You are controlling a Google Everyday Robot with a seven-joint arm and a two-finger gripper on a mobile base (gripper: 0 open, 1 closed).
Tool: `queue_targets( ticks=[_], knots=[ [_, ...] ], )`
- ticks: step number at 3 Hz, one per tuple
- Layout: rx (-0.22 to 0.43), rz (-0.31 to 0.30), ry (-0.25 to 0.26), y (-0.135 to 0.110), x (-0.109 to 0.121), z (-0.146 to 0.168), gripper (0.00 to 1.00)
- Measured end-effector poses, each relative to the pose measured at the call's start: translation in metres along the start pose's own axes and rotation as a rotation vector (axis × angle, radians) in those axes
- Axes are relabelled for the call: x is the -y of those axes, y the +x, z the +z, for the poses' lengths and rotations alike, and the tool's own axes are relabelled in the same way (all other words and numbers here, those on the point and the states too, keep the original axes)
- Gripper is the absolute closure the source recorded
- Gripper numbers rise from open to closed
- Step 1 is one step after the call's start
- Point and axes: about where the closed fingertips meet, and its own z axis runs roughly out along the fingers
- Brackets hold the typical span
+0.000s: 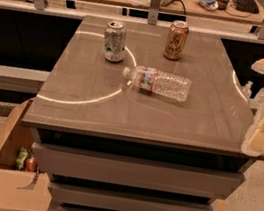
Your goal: Place water bottle upright
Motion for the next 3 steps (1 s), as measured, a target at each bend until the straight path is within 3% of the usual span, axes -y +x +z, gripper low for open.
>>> queue_targets(
  ticks=[1,2,3],
  knots=[
    [0.003,0.002,0.001,0.0,0.003,0.0,0.0],
    [0.031,0.02,0.002,-0.001,0.025,0.006,0.0],
    [0.063,0.039,-0.019,-0.012,0.071,0.025,0.0]
  ],
)
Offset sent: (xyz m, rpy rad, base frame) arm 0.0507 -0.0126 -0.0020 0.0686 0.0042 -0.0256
